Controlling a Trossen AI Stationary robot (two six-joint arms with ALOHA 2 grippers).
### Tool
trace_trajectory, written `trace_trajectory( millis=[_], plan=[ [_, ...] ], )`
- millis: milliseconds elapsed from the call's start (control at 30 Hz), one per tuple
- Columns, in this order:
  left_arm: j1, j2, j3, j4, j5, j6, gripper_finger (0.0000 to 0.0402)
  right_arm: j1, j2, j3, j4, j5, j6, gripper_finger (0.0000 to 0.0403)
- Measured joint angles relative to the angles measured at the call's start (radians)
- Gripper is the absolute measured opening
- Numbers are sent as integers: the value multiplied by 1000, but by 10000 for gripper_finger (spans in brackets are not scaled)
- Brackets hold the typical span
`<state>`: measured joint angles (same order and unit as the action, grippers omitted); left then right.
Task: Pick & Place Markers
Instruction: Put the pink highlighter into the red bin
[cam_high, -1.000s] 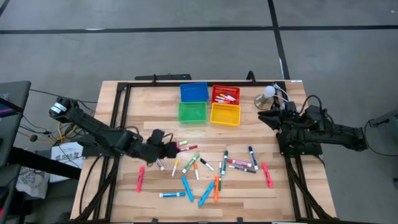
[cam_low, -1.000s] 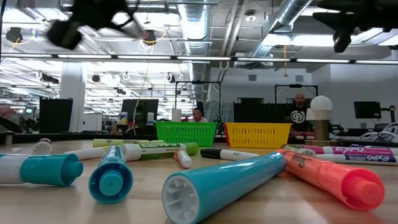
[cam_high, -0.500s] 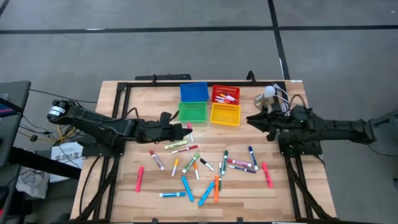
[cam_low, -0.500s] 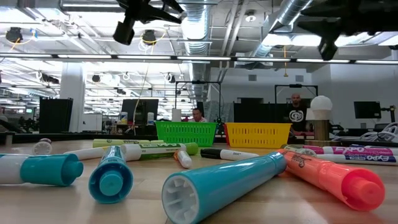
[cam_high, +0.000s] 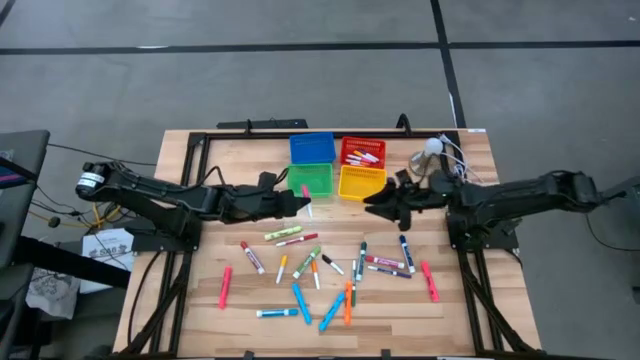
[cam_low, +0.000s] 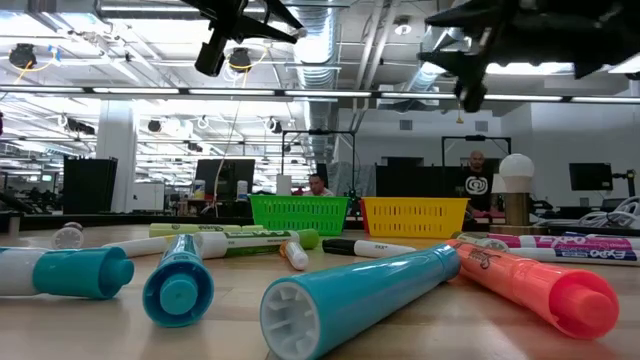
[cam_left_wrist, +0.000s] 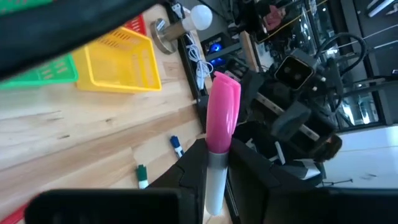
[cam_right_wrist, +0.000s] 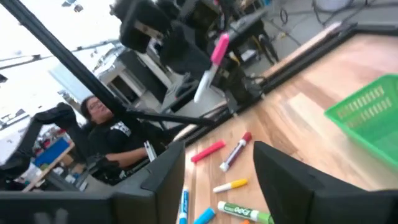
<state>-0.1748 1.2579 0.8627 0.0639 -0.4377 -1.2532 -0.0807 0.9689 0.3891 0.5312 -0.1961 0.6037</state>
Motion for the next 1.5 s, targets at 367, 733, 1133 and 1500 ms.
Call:
trace_trajectory(
  millis=[367, 733, 1133, 1500],
  plan=[
    [-4, 0, 0, 6, 2, 1, 58, 0, 315, 245, 0, -76, -1, 228],
    [-11, 0, 0, 11, 23, 1, 58, -42, 520, 428, 0, -210, 27, 228],
    [-11, 0, 0, 11, 21, 19, 58, -66, 544, 482, -2, -306, 76, 226],
    [-11, 0, 0, 11, 20, 19, 58, -51, 660, 535, 2, -315, 88, 226]
  ],
)
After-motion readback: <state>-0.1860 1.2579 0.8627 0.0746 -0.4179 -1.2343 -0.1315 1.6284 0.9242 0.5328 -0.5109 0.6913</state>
